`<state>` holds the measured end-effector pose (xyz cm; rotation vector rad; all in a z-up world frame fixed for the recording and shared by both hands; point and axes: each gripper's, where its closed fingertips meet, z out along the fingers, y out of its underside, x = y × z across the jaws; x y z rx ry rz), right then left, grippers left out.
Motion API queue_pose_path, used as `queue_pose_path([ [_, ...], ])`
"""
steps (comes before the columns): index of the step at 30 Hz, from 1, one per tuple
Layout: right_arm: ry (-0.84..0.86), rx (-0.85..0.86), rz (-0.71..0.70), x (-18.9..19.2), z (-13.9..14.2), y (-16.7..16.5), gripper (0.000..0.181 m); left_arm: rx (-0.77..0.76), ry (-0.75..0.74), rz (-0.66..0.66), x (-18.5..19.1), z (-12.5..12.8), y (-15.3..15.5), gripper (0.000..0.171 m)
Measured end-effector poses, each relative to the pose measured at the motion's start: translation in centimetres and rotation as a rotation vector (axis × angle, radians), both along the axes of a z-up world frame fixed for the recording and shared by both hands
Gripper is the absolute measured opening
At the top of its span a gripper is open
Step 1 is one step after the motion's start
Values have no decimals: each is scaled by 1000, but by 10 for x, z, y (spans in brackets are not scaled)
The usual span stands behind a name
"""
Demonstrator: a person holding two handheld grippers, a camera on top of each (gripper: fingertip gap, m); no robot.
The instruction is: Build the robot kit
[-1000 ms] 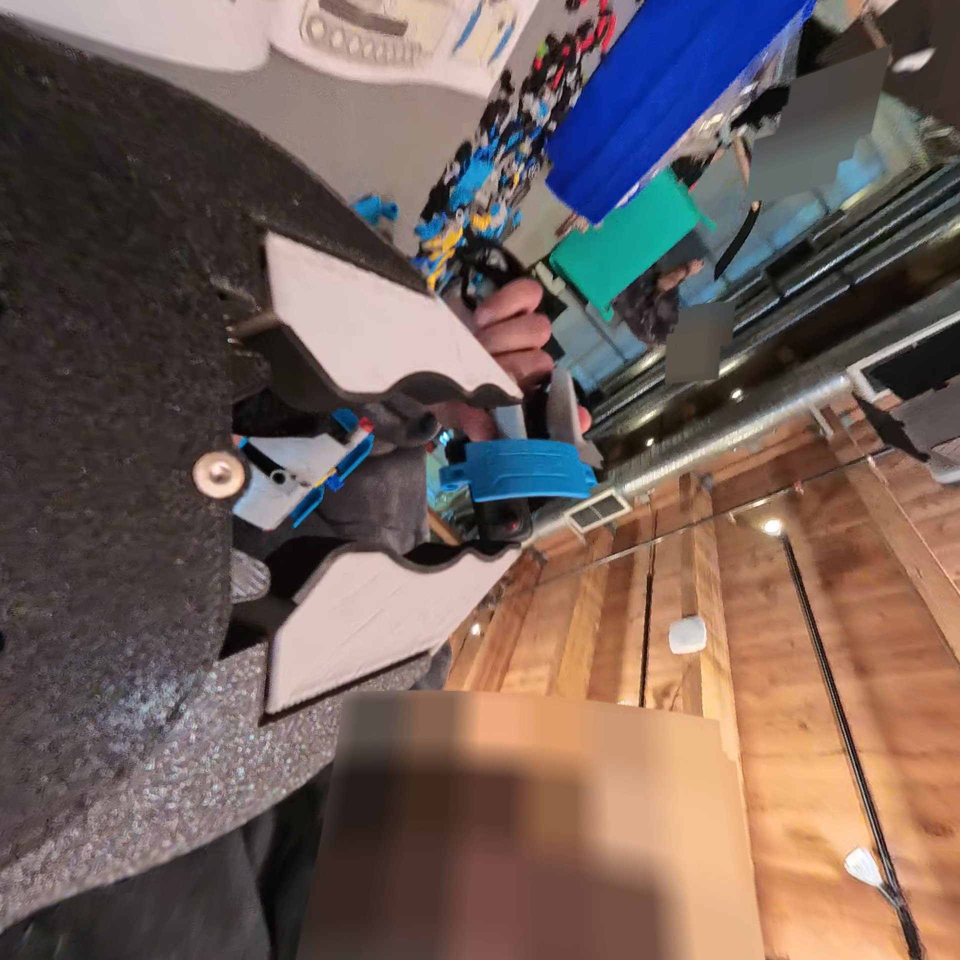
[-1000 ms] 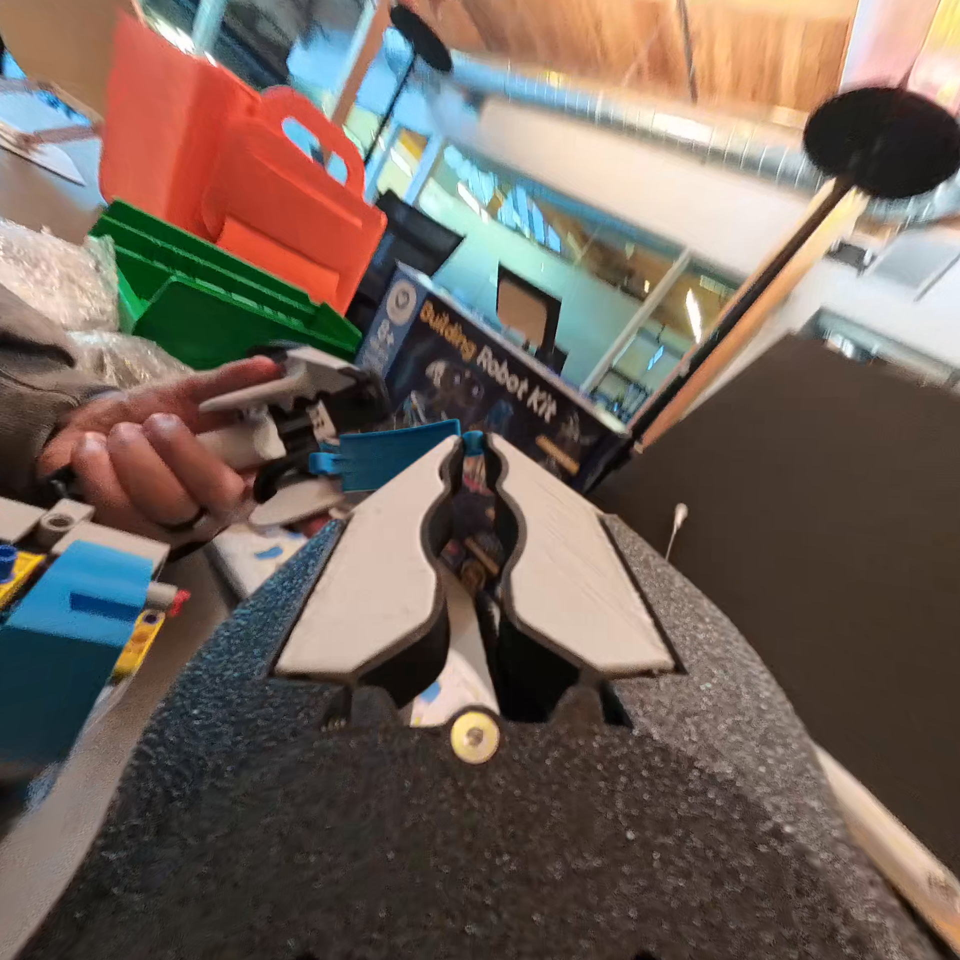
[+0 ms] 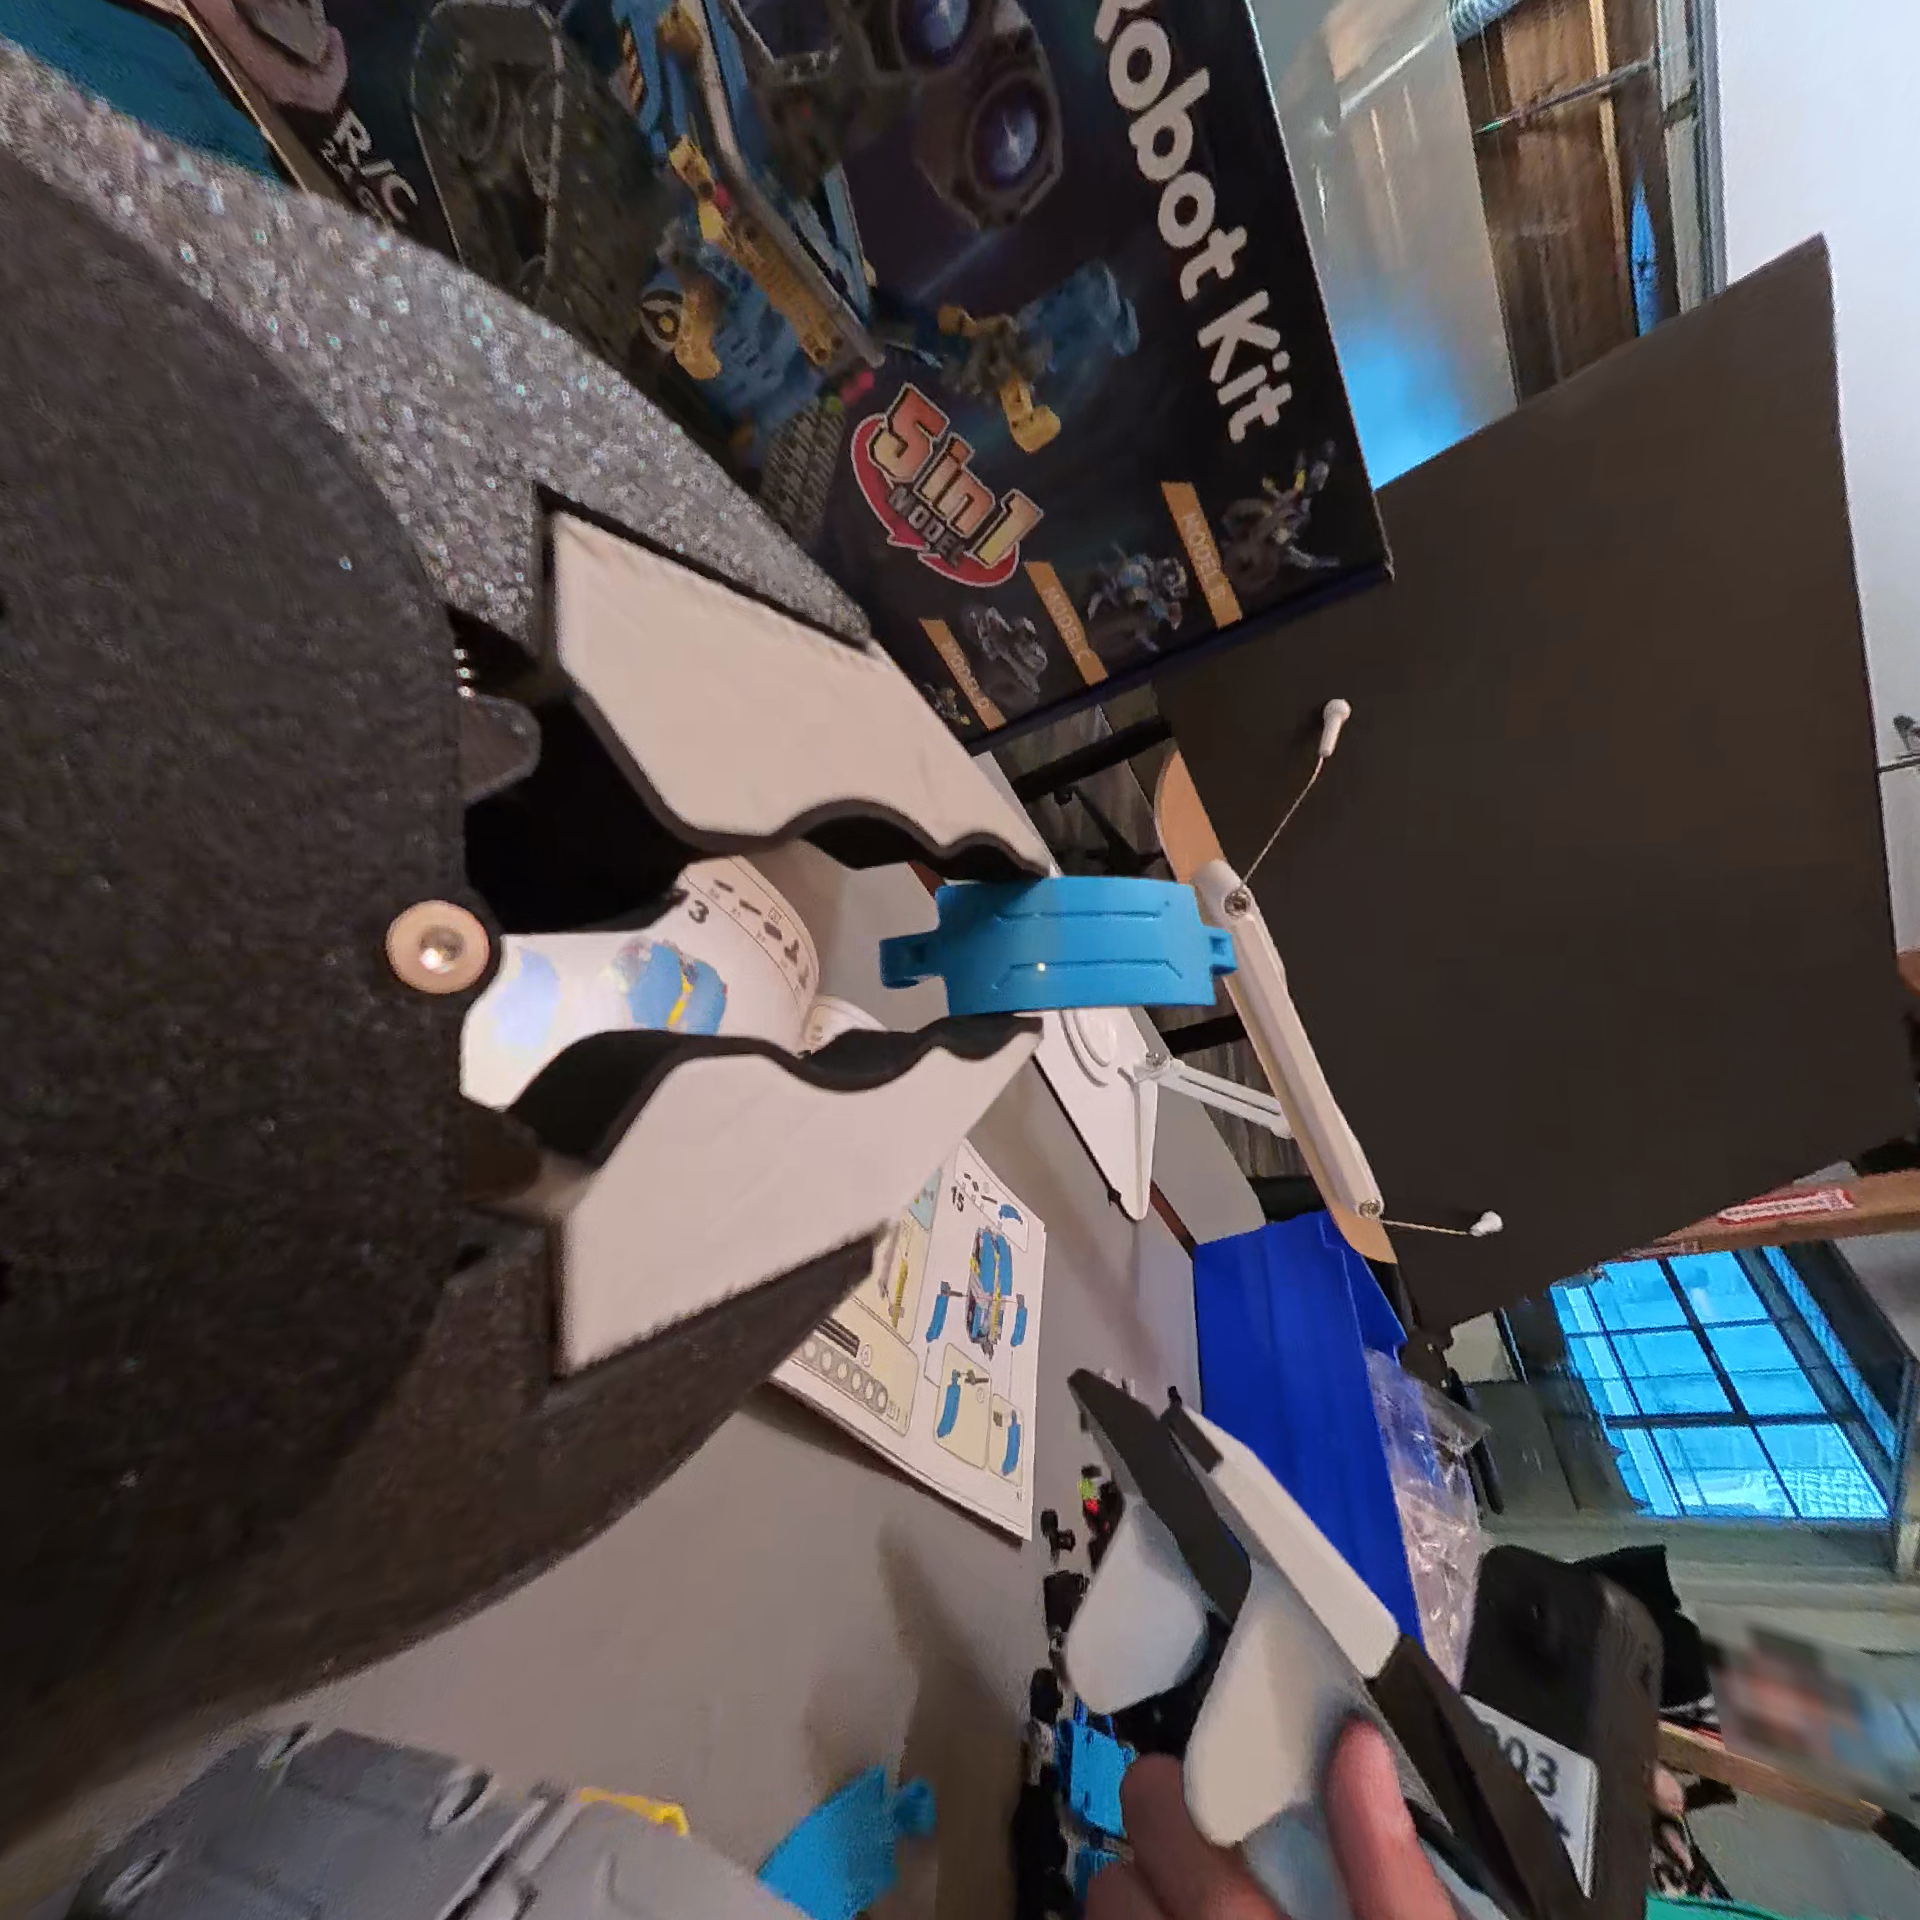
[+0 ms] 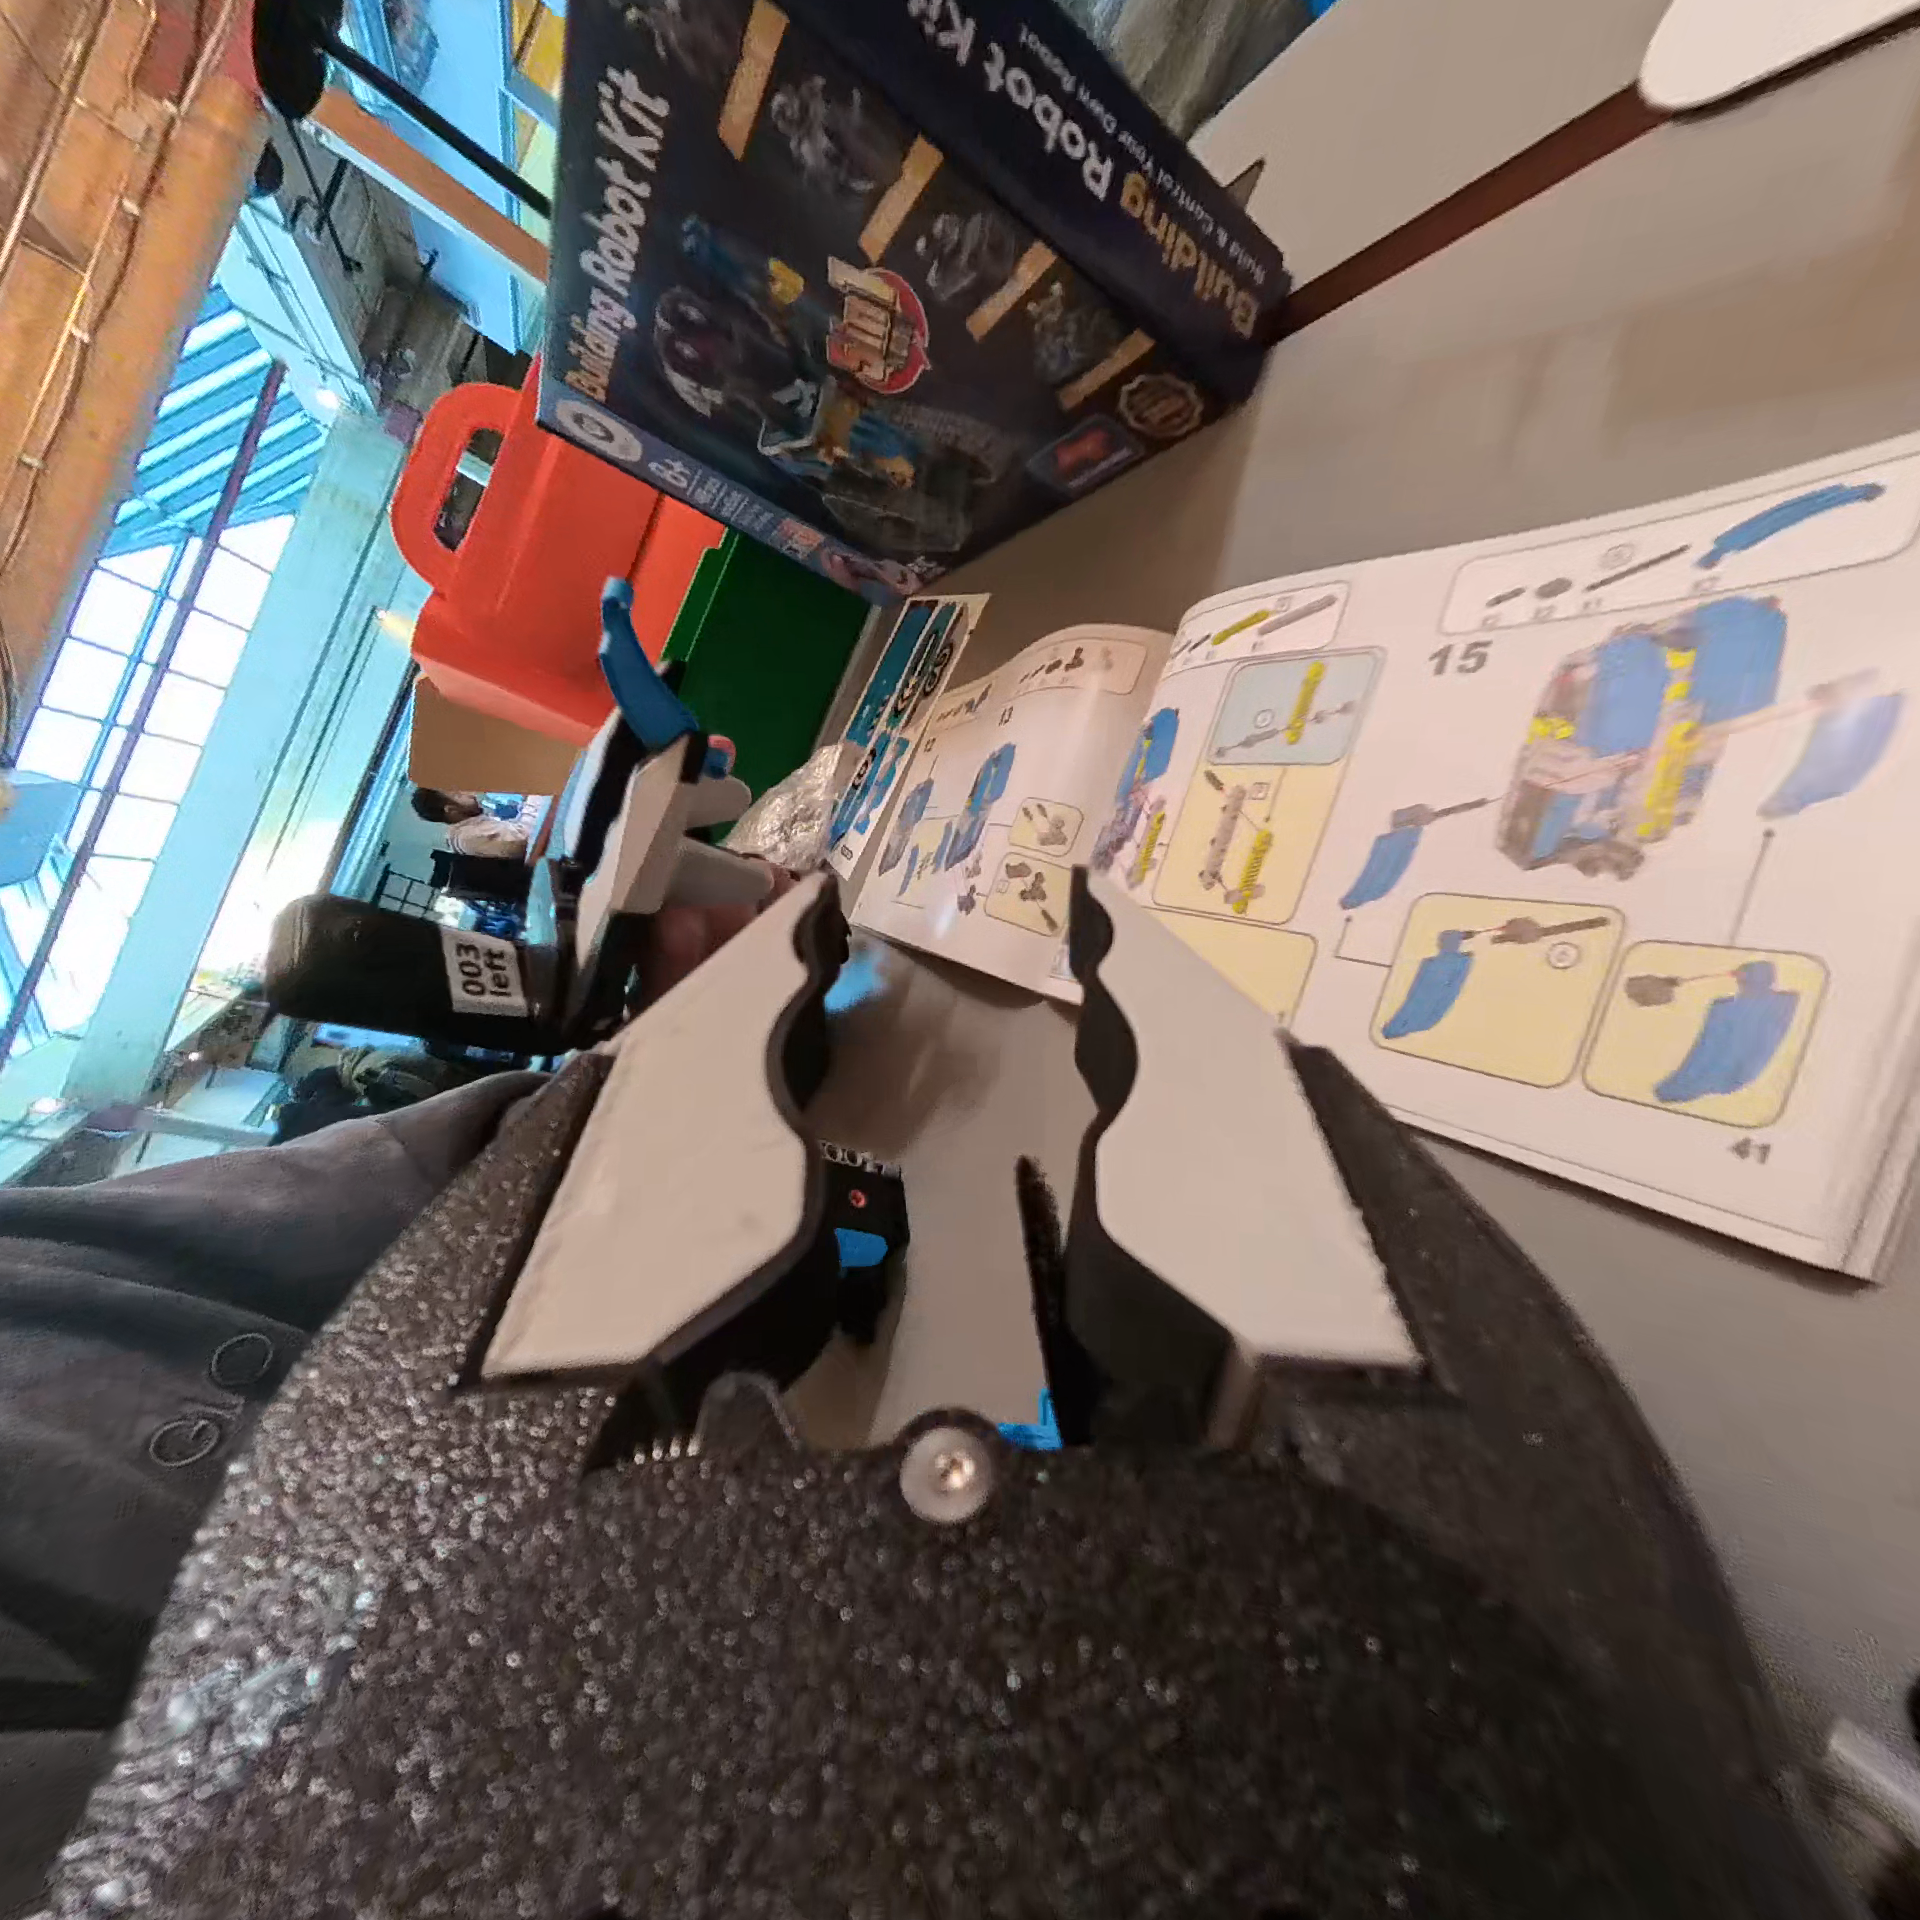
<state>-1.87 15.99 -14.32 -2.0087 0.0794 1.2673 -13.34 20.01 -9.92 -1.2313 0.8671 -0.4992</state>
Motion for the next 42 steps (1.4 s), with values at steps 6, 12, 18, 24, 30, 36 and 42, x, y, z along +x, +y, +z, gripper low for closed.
queue_pose_path([
  [6,10,66,-144,29,14,10,37,19,2,-11,1,1,-4,25],
  [12,30,62,-217,49,12,14,33,41,14,-28,4,1,-9,25],
  [18,33,84,-255,55,16,16,32,28,3,-26,2,1,-7,25],
  [24,20,81,-262,56,14,16,32,14,10,-29,3,-2,-6,25],
  [30,-12,76,-232,49,12,15,33,23,17,-31,4,-3,-7,25],
  [36,-18,72,-217,45,10,14,33,19,21,-35,5,-4,-7,25],
  [42,-10,78,-177,31,10,14,35,21,29,-48,7,-5,-10,25],
])
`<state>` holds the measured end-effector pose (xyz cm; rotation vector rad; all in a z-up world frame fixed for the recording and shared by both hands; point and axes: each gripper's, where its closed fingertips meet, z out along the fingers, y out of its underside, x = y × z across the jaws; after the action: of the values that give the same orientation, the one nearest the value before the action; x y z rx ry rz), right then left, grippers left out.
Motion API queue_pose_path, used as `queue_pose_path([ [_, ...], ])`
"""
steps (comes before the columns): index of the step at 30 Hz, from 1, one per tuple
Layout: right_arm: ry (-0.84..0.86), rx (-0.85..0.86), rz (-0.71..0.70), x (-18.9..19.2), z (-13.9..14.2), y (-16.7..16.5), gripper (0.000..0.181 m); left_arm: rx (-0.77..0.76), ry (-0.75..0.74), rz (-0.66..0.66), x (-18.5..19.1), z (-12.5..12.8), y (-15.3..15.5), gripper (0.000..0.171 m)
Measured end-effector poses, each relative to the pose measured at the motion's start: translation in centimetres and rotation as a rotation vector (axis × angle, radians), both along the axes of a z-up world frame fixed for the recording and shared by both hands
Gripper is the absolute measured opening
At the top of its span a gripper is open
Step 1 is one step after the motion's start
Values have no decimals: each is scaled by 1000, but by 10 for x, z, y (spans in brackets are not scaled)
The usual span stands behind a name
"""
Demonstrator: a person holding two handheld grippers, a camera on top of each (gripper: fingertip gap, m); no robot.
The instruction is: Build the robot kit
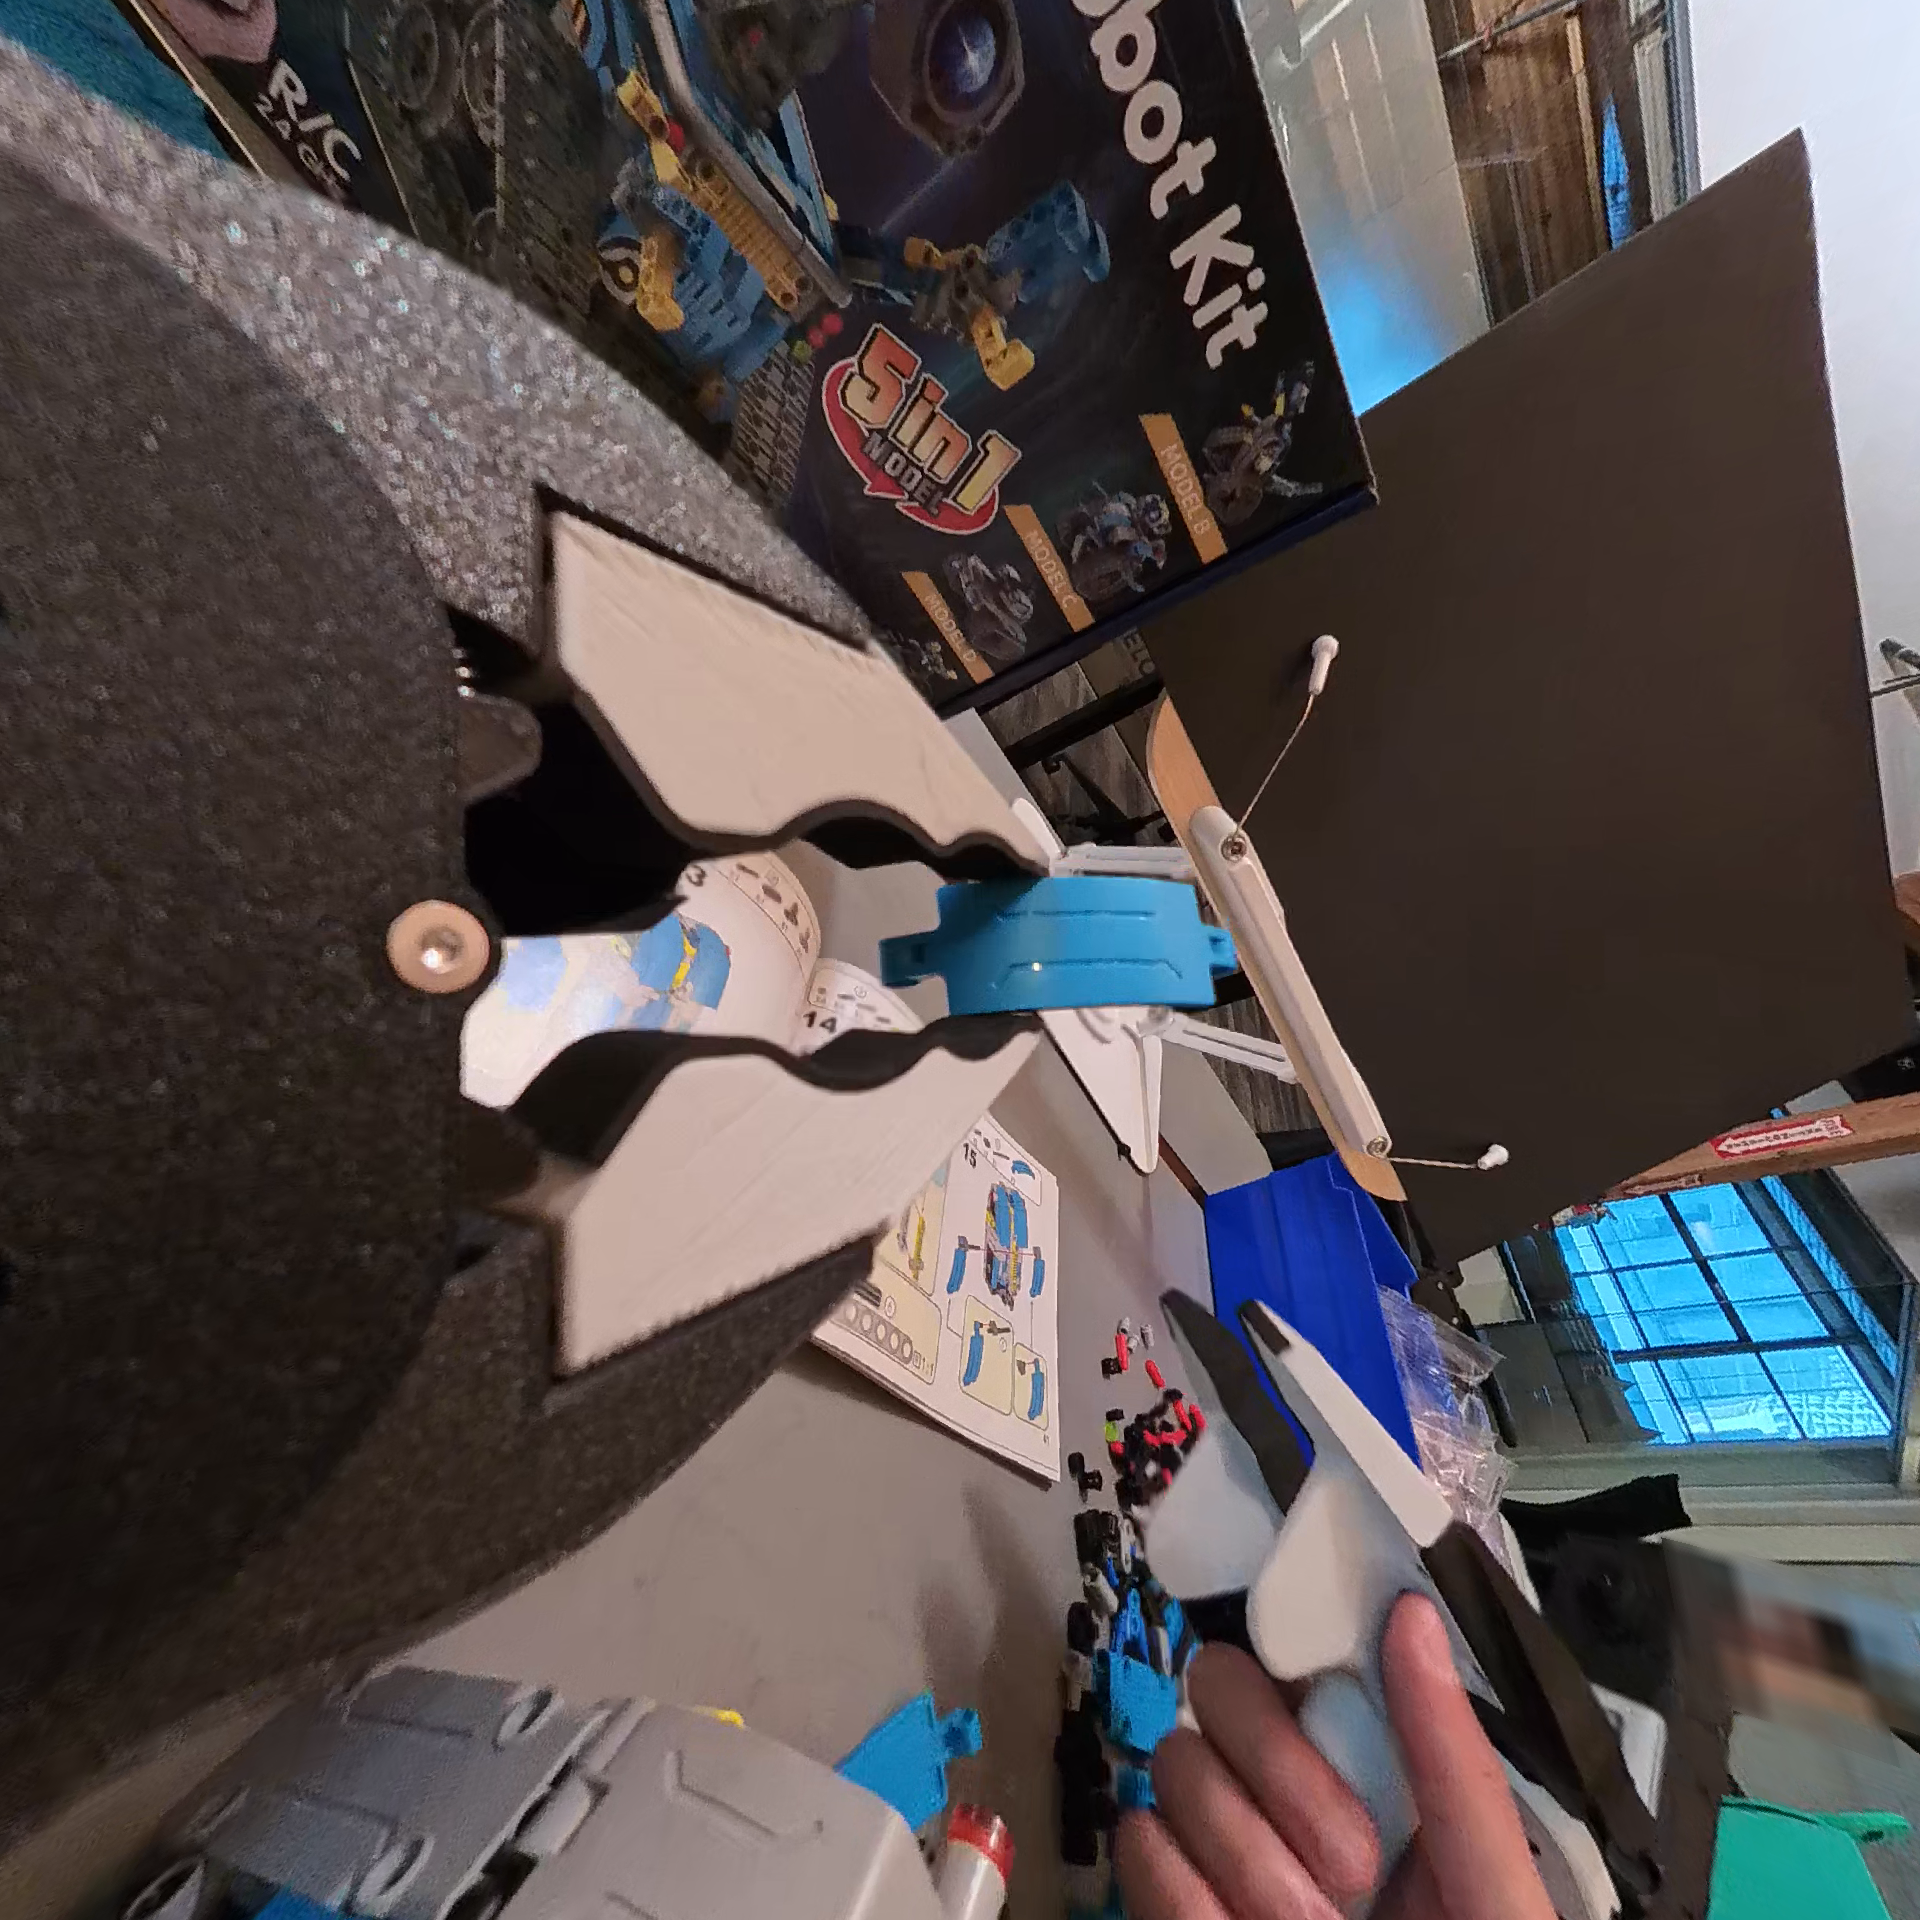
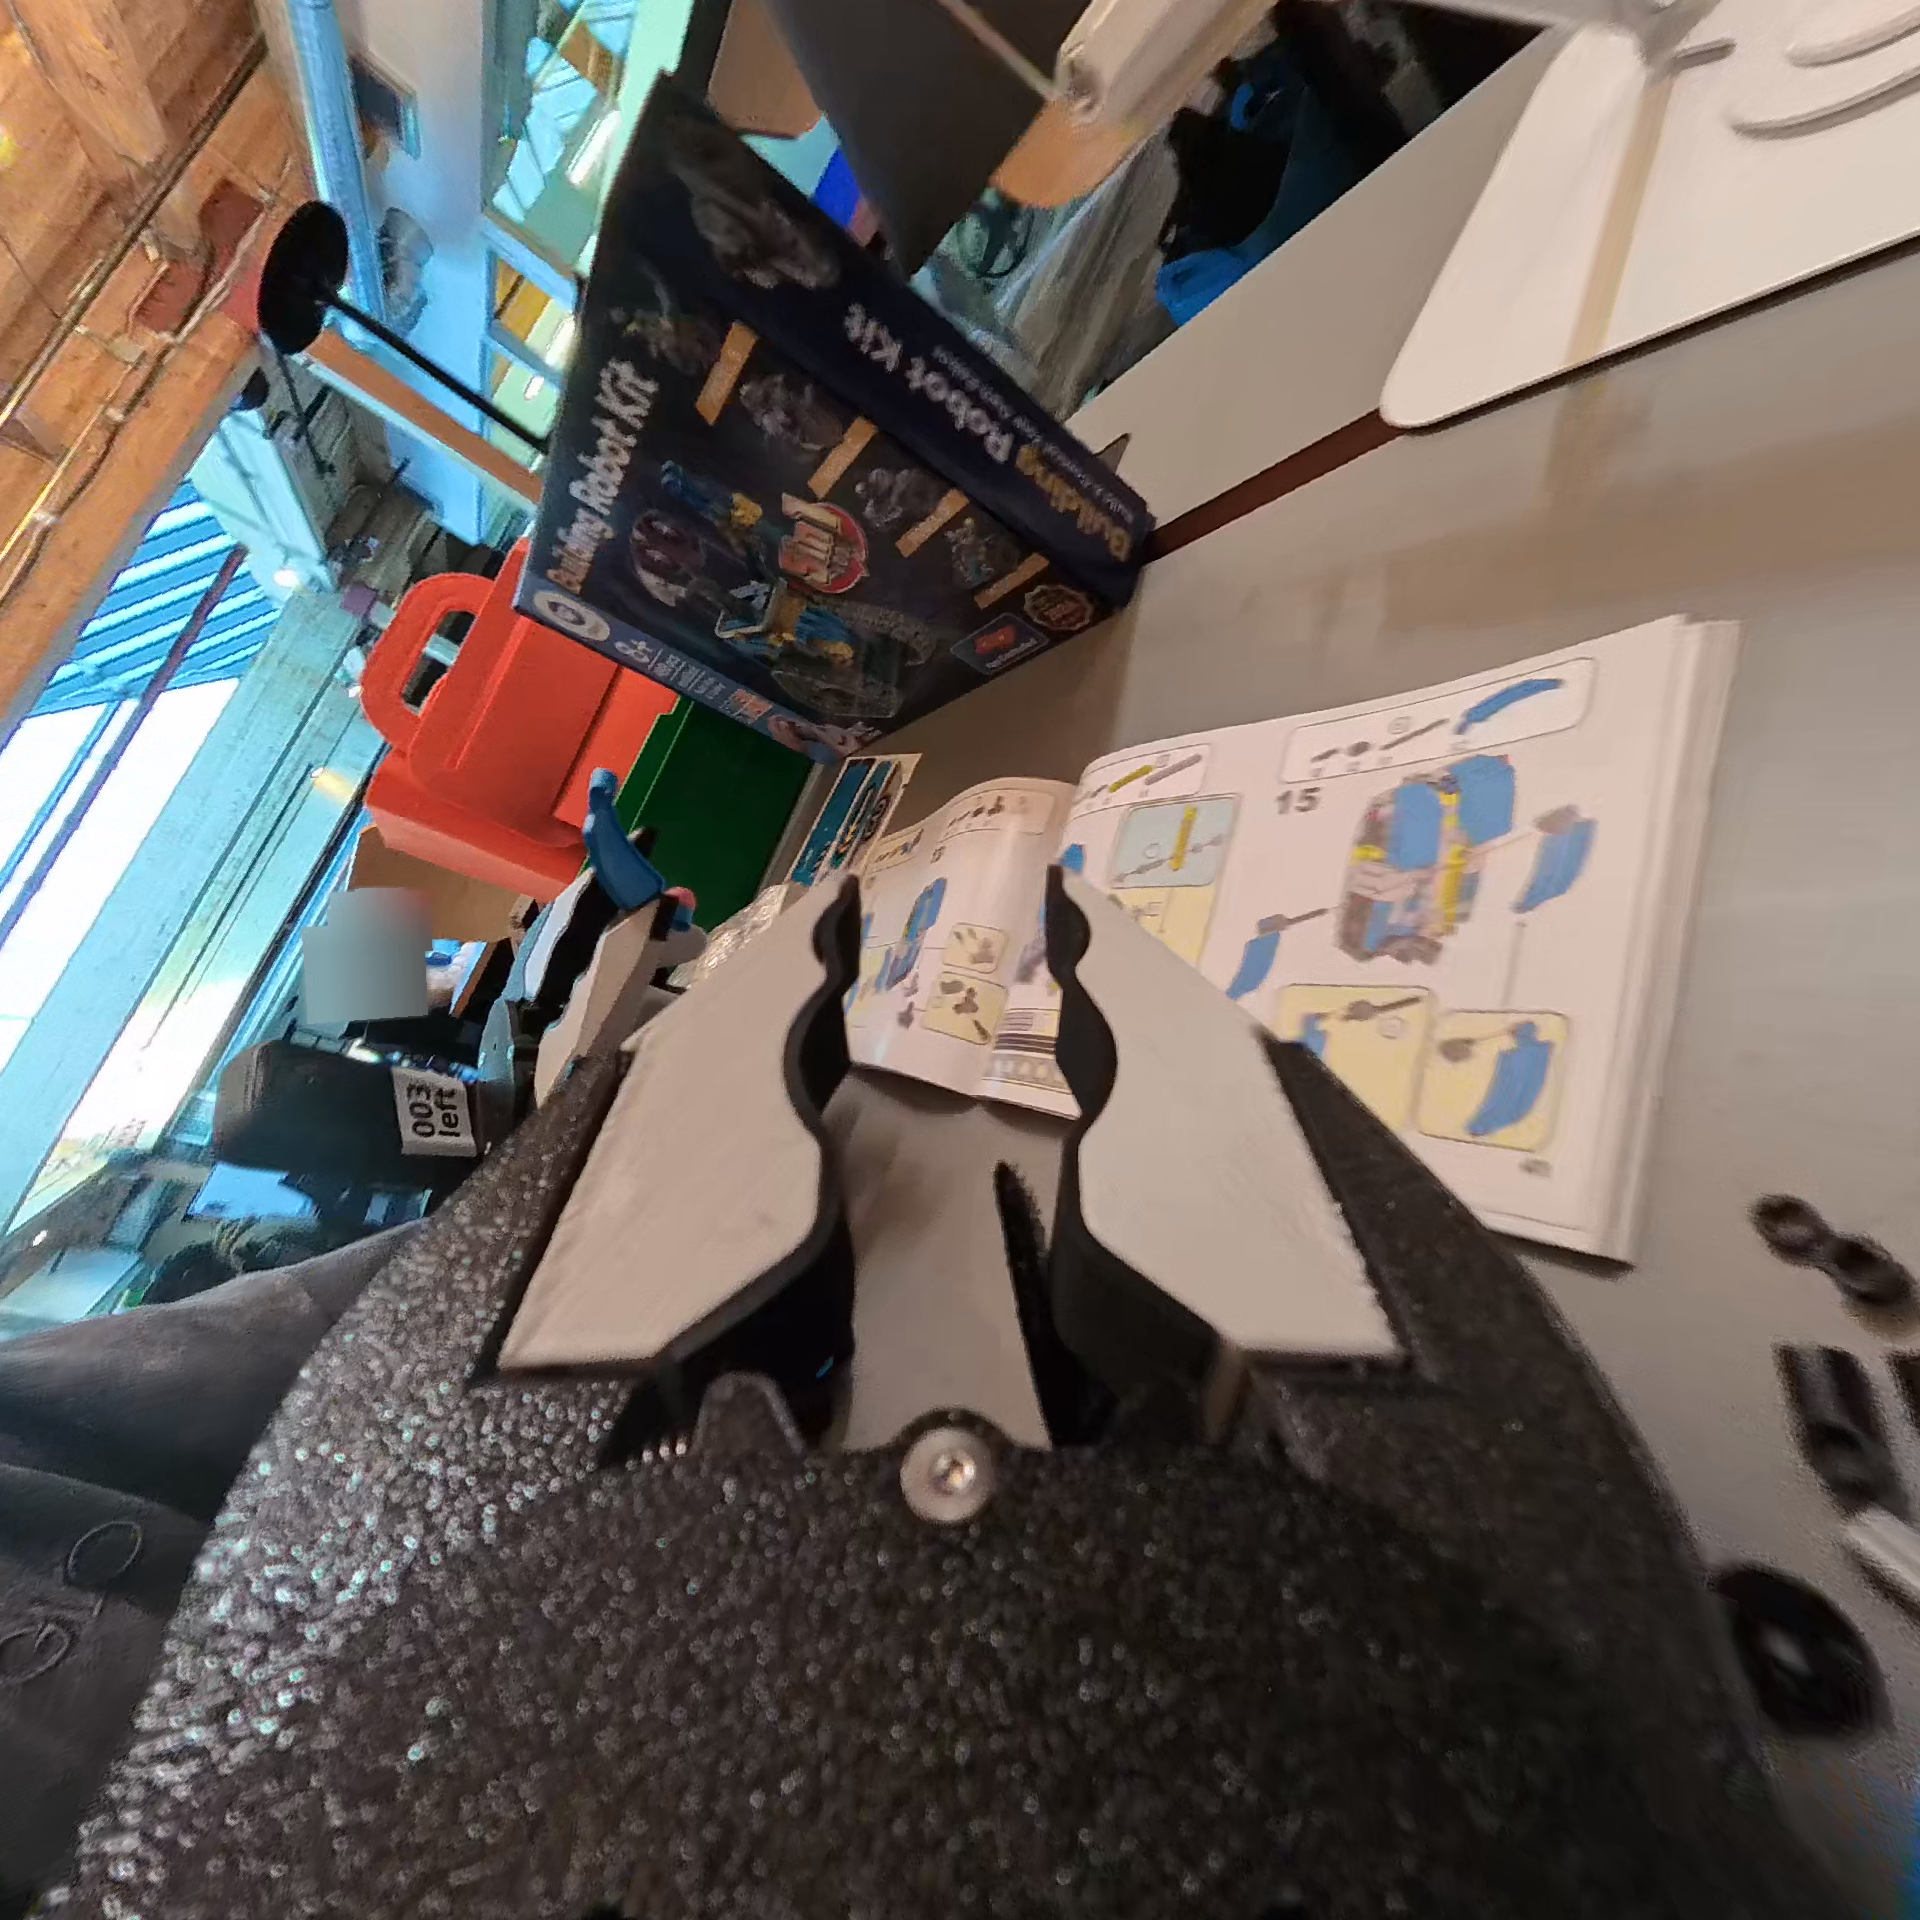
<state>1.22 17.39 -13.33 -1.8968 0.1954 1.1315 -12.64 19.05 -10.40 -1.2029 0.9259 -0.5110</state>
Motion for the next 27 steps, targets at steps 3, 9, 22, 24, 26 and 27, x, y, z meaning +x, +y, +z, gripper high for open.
queue_pose_path([
  [3,-37,16,99,-32,-4,-2,36,0,34,6,3,-4,0,25],
  [9,-107,180,256,-93,14,-12,37,40,49,-10,7,-4,-7,25],
  [22,14,283,188,-115,42,-8,4,121,98,-45,17,-8,-22,26],
  [24,16,283,197,-110,43,-10,2,50,47,-122,20,-6,-30,30],
  [26,-101,320,196,-93,46,-12,2,-72,-25,-181,17,-2,-30,41],
  [27,-194,361,182,-76,50,-14,2,-137,-39,-193,16,-5,-26,41],
])
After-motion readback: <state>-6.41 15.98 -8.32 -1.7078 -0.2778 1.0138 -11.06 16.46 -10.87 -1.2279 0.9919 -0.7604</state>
